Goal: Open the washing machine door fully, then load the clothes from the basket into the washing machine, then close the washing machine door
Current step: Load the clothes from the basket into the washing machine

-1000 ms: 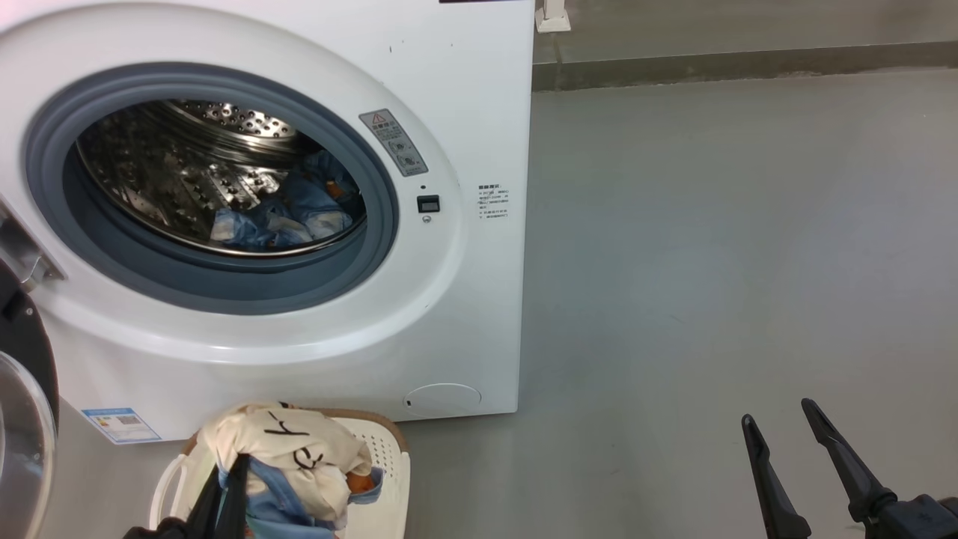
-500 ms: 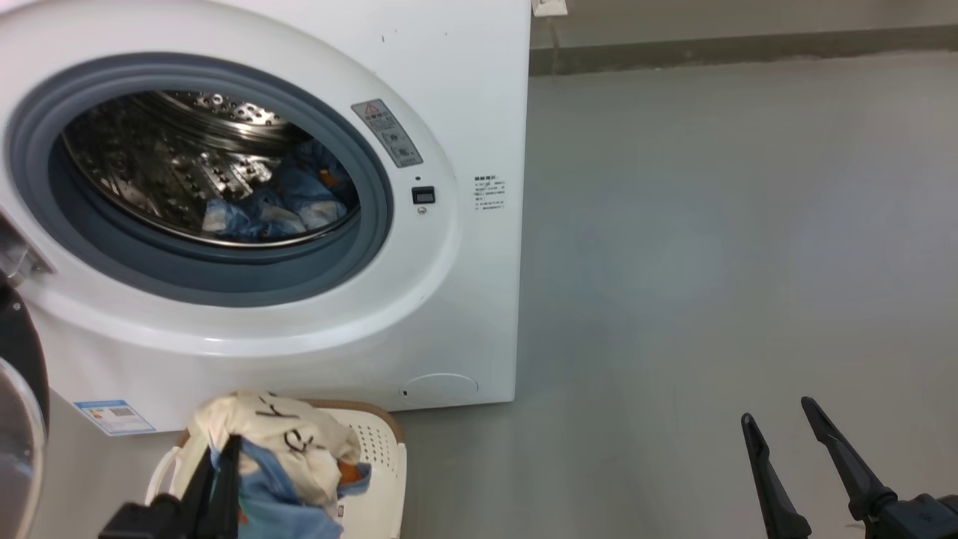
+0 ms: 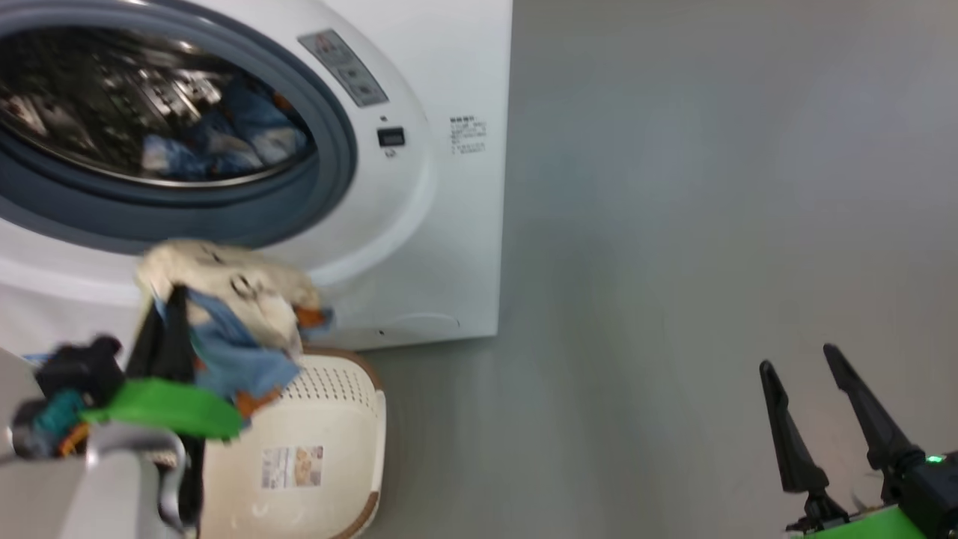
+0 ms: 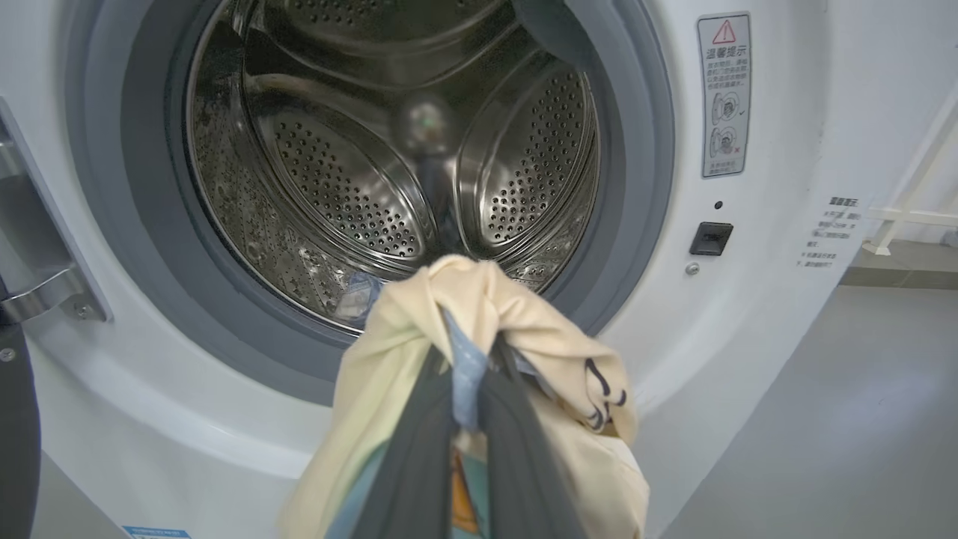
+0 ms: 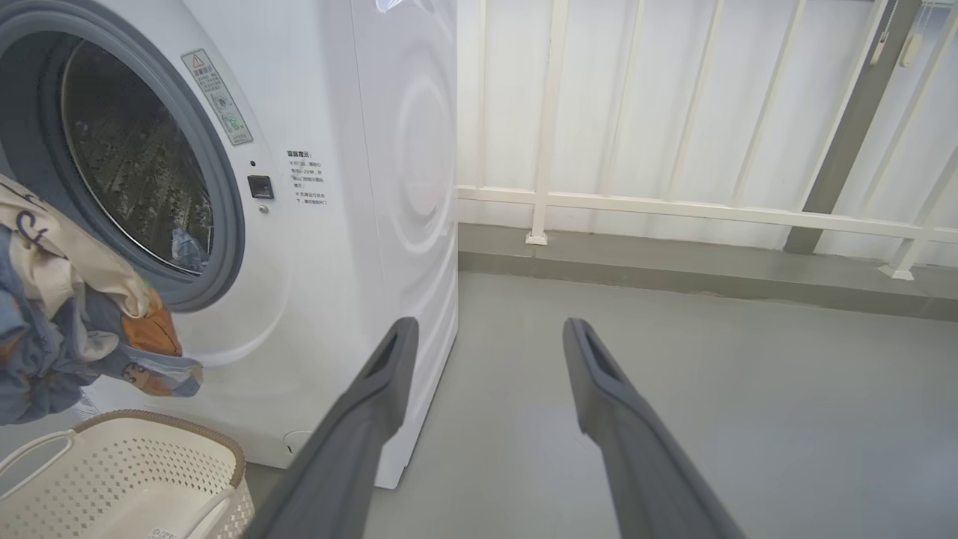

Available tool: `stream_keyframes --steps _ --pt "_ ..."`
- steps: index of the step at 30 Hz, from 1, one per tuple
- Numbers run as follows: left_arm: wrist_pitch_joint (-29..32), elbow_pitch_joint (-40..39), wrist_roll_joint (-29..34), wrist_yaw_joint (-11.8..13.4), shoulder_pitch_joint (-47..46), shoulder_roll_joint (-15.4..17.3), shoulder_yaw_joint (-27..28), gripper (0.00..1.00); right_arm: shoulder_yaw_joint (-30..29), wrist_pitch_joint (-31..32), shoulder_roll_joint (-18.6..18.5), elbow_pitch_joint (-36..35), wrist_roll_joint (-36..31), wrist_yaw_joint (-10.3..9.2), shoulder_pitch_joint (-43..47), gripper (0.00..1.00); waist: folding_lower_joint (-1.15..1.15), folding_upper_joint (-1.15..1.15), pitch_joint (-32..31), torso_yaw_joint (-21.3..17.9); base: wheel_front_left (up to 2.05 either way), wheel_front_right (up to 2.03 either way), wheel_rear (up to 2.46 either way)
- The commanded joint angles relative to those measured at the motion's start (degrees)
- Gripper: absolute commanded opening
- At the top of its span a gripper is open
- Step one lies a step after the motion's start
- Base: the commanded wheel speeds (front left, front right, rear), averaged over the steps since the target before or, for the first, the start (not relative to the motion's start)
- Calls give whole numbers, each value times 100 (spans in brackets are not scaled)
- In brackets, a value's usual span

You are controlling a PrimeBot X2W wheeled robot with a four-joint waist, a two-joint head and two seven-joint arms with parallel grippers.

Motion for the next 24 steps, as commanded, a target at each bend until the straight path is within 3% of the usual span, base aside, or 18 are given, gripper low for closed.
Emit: stream_keyframes --steps 1,9,16,24 --pt "-61 144 -114 26 -528 233 273 0 108 -27 -96 -168 117 35 -226 100 -1 0 504 -190 0 0 0" --pt "166 1183 -384 -65 -1962 721 528 0 38 -27 -20 -204 205 35 -549 100 -1 0 1186 -526 0 0 0" --pt "1102 1854 -695 -209 -3065 1224 562 0 10 -27 86 -237 292 35 -807 100 -1 0 1742 -796 0 0 0" --pt "1947 2060 -910 -270 -3885 1793 576 0 74 -27 186 -202 369 35 -1035 100 -1 0 2188 -1064 0 0 0"
